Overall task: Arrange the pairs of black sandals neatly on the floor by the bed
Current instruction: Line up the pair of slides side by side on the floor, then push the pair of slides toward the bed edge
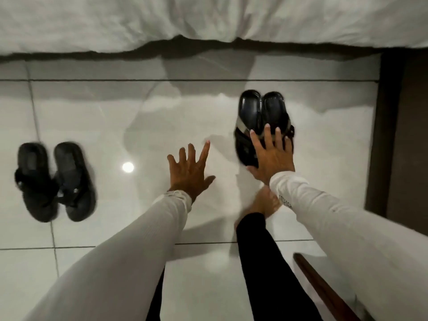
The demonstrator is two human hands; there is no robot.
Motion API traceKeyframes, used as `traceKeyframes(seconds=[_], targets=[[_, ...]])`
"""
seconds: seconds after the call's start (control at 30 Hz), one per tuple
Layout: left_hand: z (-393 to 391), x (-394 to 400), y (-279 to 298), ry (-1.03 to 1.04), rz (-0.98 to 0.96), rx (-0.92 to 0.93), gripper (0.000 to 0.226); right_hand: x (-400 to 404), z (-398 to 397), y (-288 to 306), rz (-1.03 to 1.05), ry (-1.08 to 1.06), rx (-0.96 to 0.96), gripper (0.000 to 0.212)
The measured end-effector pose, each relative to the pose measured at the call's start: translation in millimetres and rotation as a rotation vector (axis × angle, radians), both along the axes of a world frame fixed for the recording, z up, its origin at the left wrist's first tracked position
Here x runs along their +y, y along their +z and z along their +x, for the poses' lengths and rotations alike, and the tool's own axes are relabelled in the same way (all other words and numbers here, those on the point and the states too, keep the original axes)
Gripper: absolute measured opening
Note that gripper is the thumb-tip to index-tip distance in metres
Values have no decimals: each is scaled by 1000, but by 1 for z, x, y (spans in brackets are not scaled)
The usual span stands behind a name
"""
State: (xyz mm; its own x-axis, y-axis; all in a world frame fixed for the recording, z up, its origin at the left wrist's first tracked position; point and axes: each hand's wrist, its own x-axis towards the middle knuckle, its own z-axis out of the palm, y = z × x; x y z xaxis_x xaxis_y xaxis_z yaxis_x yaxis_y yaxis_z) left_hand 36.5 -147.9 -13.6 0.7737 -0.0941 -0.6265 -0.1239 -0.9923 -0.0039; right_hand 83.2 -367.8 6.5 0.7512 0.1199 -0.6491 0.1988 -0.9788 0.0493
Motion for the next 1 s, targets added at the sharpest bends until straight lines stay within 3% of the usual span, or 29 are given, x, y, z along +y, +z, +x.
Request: traceKeyframes(seconds=[0.23,0.43,0.6,0.7,0.8,0.9,1.0], targets=[[-79,193,44,152,74,13,98,172,-56,32,58,112,85,101],[-137,345,46,267,148,62,99,329,-96,20,96,177,204,96],[-166,455,22,317,183,174,89,456,-129,-12,167,134,524,88],[-168,500,-4,556,110,213,79,516,-148,-43,268,-80,615,92],[-157,522,-31,815,-65,261,81,557,-162,-70,426,-500,678,100],[-148,532,-53,931,-210,311,89,582,-169,-91,528,-791,686,103],[-140,528,-68,970,-327,302,79,590,-168,-103,564,-961,657,98]])
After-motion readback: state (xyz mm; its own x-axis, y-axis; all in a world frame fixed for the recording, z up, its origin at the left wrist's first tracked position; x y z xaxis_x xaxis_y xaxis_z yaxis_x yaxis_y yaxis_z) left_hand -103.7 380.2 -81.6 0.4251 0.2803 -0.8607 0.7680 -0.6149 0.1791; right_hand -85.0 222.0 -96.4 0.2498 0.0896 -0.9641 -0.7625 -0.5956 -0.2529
